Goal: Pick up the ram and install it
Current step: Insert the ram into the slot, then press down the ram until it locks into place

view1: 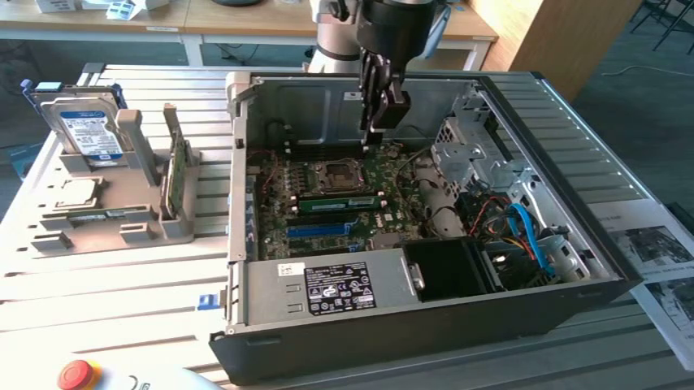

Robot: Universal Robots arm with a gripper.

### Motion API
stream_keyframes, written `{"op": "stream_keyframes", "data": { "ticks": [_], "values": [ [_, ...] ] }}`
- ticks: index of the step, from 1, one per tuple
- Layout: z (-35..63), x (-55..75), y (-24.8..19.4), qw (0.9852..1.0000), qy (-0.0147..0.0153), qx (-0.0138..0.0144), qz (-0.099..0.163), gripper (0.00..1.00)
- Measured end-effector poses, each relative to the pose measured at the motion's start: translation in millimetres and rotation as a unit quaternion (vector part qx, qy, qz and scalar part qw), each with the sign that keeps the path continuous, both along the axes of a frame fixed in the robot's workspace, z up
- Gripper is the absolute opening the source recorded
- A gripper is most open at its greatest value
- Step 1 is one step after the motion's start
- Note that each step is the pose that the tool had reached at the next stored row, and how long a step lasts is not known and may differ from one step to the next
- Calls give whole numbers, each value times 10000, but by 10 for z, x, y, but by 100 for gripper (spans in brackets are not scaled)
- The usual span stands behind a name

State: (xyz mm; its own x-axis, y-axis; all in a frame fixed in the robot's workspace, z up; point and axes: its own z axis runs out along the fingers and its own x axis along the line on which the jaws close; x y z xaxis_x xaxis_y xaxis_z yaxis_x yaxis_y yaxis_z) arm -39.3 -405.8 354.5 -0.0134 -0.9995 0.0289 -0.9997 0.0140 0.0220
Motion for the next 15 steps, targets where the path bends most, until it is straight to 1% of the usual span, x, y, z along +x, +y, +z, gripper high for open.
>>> {"op": "stream_keyframes", "data": {
  "ticks": [12, 14, 15],
  "values": [
    [1, 0, 0, 10000, 0, -1, 0, 37],
    [1, 0, 0, 10000, 0, -1, 0, 36],
    [1, 0, 0, 10000, 0, -1, 0, 29]
  ]
}}
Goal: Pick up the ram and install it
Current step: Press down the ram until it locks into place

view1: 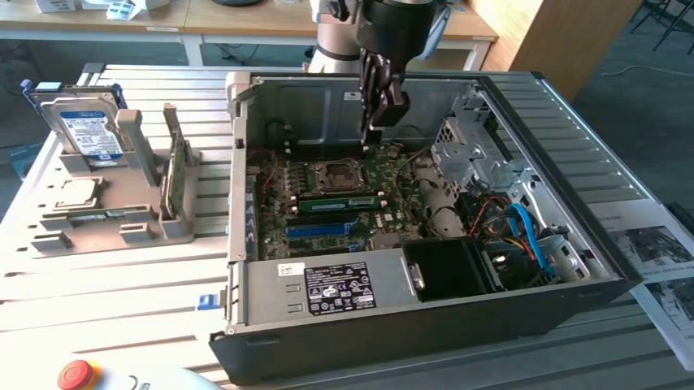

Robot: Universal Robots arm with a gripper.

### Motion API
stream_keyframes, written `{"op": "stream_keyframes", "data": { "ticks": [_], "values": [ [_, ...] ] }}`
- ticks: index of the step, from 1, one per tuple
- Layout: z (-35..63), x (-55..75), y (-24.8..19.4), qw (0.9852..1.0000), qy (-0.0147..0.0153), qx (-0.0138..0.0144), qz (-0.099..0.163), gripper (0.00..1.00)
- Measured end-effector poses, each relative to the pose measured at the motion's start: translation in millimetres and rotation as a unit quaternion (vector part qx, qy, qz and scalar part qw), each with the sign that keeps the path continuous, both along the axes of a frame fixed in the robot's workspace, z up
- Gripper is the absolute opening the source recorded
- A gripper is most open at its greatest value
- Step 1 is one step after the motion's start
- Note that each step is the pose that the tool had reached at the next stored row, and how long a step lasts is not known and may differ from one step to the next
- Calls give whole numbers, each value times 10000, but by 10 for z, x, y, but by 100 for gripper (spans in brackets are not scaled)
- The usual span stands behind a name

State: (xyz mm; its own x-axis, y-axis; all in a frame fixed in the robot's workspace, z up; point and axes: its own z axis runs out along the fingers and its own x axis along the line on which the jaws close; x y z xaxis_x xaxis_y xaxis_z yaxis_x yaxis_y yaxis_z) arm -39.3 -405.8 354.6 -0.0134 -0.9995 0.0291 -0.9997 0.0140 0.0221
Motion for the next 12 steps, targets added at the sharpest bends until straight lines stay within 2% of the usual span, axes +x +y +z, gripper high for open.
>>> {"op": "stream_keyframes", "data": {
  "ticks": [1, 3, 4, 5, 12],
  "values": [
    [0, 0, 0, 10000, 0, 0, 0, 29],
    [0, 0, 0, 10000, 0, 0, 0, 17],
    [0, 0, 0, 10000, 0, 0, 0, 17],
    [0, 0, 0, 10000, 0, 0, 0, 11],
    [0, 0, 0, 10000, 0, 0, 0, 10]
  ]
}}
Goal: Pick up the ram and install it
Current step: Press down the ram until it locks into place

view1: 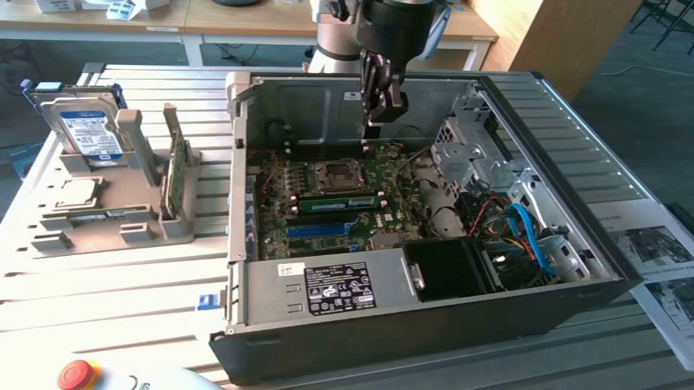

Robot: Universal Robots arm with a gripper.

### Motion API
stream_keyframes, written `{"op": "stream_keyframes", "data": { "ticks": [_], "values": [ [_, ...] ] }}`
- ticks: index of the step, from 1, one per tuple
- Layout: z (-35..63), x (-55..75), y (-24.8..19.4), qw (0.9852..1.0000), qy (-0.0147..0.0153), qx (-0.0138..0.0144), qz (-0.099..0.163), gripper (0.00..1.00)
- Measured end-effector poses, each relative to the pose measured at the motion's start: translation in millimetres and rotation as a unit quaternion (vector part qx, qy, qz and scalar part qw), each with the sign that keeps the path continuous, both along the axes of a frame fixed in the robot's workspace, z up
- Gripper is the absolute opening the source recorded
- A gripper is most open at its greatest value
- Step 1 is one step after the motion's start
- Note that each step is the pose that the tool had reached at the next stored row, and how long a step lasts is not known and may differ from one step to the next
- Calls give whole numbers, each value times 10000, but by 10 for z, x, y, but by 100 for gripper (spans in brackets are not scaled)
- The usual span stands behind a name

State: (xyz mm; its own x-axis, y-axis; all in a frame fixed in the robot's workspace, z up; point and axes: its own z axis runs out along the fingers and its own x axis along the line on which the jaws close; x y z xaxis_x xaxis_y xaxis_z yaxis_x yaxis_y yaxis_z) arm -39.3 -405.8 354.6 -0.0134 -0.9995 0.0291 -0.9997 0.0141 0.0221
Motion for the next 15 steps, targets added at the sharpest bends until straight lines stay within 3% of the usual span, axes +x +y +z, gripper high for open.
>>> {"op": "stream_keyframes", "data": {
  "ticks": [10, 15],
  "values": [
    [0, 4, 0, 10000, 0, 0, 1, 10],
    [0, 71, -1, 10000, 0, 0, 1, 10]
  ]
}}
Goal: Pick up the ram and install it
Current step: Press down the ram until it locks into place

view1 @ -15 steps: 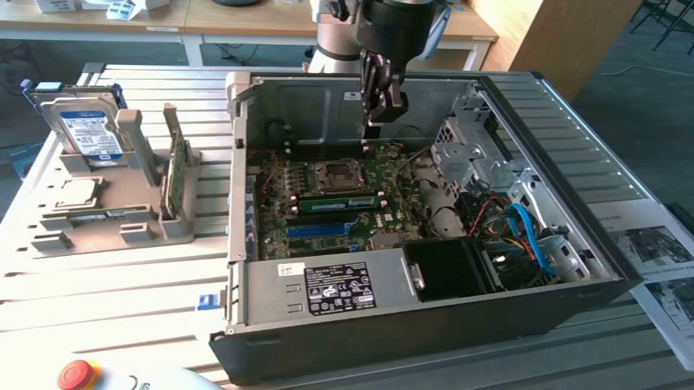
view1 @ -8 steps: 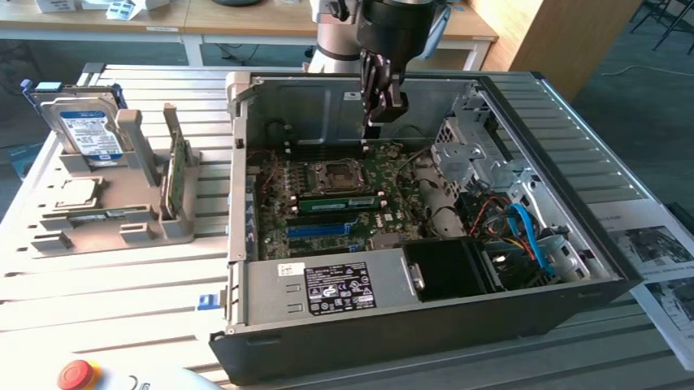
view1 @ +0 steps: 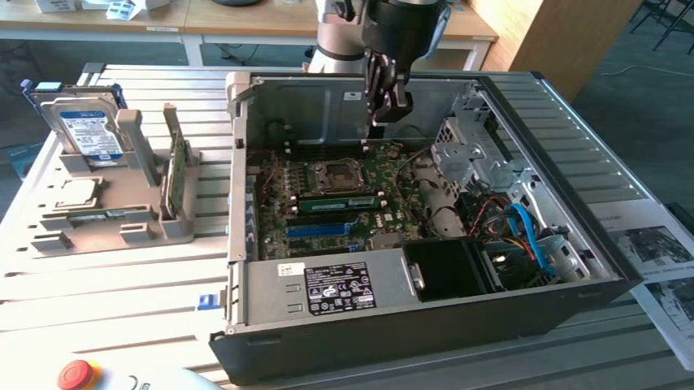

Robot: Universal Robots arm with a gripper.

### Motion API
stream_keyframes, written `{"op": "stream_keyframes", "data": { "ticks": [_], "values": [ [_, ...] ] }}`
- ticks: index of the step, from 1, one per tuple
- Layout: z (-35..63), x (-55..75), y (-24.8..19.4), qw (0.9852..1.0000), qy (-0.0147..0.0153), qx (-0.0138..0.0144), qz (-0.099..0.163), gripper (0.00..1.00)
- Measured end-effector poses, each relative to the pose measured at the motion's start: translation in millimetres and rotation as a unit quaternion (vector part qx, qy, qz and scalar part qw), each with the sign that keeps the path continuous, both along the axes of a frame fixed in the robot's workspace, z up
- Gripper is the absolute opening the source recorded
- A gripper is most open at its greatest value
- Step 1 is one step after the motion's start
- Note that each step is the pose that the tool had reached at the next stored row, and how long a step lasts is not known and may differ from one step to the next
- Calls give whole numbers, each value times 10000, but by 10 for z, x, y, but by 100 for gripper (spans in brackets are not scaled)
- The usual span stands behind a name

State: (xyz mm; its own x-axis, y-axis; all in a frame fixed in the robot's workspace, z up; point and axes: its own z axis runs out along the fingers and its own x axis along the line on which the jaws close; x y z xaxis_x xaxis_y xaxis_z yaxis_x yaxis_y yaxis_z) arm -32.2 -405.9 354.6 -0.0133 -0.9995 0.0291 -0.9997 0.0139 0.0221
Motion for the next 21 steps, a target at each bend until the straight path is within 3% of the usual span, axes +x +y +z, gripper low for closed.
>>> {"op": "stream_keyframes", "data": {
  "ticks": [21],
  "values": [
    [0, 347, -4, 10000, 0, 0, 0, 10]
  ]
}}
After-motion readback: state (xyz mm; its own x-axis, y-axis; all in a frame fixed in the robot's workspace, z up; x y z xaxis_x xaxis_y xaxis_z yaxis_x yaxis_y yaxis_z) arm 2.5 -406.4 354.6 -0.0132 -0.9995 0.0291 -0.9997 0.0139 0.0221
